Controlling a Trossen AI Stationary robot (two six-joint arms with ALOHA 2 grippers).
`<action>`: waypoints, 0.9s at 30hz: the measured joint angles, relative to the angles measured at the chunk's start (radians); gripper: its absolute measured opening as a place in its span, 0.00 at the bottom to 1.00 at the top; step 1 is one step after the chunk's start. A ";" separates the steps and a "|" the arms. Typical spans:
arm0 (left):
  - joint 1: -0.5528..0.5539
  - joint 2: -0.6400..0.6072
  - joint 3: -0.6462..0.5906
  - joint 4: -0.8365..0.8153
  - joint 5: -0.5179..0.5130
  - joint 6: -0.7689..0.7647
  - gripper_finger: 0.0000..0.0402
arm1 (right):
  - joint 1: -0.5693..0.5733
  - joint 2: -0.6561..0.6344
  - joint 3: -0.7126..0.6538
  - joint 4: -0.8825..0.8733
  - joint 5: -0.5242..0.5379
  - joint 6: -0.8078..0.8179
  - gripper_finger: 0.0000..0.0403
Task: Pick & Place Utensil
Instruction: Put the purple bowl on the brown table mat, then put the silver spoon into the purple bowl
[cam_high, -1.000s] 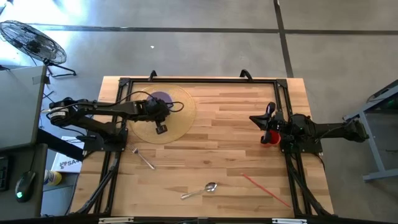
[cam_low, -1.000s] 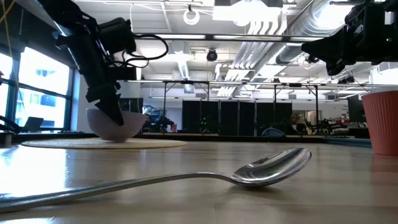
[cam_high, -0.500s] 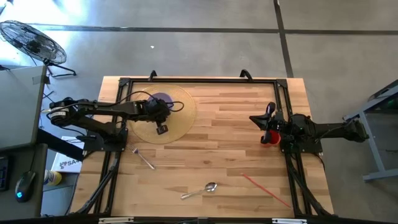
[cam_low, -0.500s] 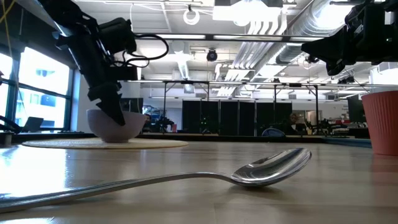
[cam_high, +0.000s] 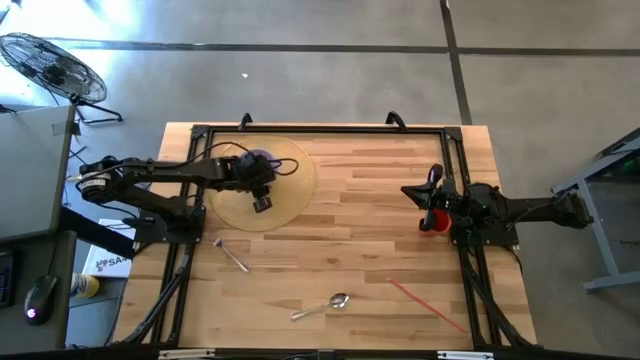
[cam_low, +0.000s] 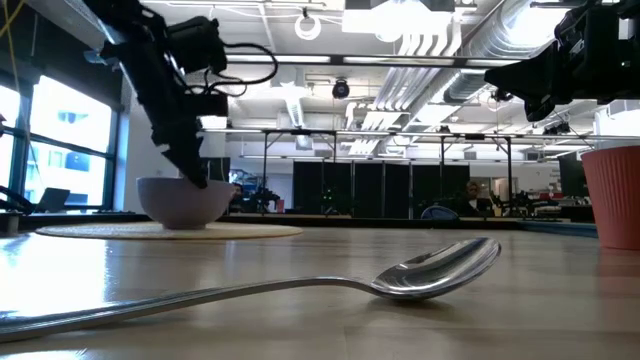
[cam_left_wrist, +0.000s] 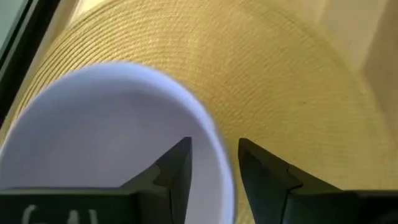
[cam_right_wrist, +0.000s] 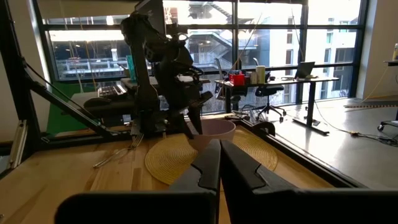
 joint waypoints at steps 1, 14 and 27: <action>0.000 0.000 0.021 -0.018 0.013 -0.003 0.33 | 0.000 0.000 0.000 0.000 0.000 0.000 0.00; -0.257 0.002 0.077 0.192 0.239 0.014 0.34 | 0.000 0.000 0.000 0.000 0.000 0.000 0.00; -0.530 0.210 0.076 0.512 0.269 0.046 0.34 | 0.000 0.000 0.000 0.000 0.000 0.000 0.00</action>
